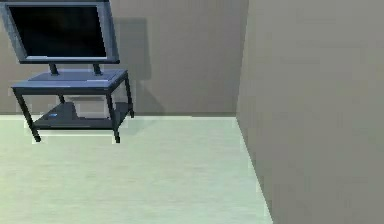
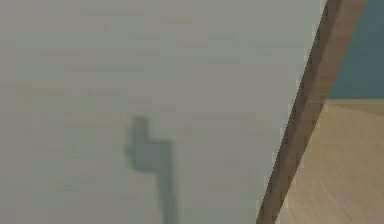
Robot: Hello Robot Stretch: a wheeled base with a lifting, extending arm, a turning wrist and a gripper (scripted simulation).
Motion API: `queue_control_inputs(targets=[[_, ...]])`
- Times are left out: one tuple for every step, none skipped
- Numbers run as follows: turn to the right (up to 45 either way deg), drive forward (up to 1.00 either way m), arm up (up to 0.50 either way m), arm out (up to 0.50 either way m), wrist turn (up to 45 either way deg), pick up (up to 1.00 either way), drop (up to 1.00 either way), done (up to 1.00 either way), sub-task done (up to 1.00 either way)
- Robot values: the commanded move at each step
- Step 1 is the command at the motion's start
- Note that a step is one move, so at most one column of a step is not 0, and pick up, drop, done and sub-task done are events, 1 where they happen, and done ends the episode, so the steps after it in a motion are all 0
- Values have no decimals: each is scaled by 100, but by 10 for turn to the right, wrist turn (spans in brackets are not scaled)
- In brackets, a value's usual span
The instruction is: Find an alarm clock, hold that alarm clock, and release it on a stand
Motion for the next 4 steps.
queue_control_inputs(targets=[[210,0,0,0,0,0,0,0,0],[0,5,0,0,0,0,0,0,0],[-450,0,0,0,0,0,0,0,0],[-360,0,0,0,0,0,0,0,0]])
